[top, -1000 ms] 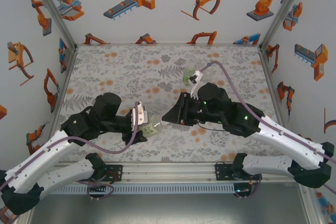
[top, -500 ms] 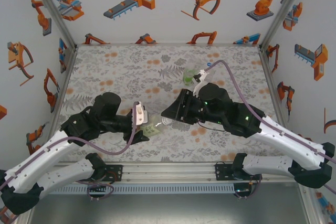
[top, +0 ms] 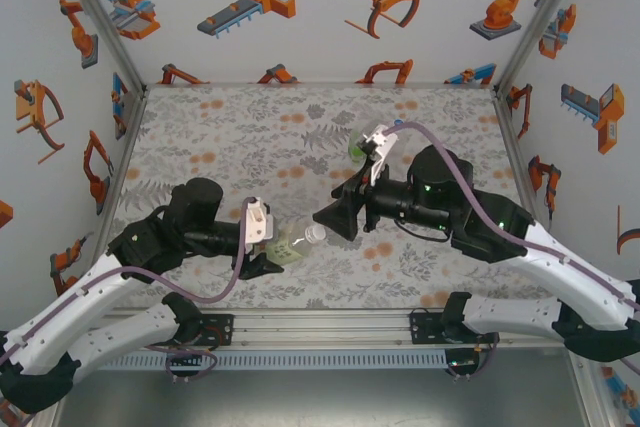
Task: Screw on the bottle caps
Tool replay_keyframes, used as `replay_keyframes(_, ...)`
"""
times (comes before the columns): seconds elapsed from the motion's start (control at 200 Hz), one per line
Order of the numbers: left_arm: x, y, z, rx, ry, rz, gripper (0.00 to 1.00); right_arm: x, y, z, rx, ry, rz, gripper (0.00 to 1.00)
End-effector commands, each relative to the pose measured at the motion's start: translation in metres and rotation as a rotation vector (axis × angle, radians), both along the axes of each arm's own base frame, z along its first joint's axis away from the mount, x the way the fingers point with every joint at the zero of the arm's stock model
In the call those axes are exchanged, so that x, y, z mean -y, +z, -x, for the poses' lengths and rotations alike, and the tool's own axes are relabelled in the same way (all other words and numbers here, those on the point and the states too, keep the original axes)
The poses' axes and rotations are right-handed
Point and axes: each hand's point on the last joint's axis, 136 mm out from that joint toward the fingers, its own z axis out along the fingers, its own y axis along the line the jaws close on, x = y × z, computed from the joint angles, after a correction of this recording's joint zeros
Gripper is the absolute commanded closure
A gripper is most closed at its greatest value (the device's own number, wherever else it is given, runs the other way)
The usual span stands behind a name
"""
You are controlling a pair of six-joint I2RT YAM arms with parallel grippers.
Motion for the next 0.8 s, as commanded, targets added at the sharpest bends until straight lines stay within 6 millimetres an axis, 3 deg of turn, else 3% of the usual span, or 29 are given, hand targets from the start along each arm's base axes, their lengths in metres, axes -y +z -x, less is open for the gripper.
replay_keyframes(0.0,-0.001,0.018,0.012,-0.003,-0.051,0.041,1.0,-0.005,0.008,0.029,0.263,0.233,0.082,0.41)
replay_keyframes(0.25,-0.004,0.019,0.015,-0.014,-0.049,0.039,1.0,-0.006,0.001,0.08,0.455,0.595,0.088,0.42)
replay_keyframes(0.456,-0.004,0.02,0.016,-0.015,-0.054,0.042,1.0,-0.014,-0.013,0.075,0.445,0.606,0.128,0.42)
replay_keyframes(0.791,-0.004,0.021,0.016,-0.018,-0.056,0.044,1.0,-0.02,-0.021,0.069,0.42,0.6,0.163,0.56)
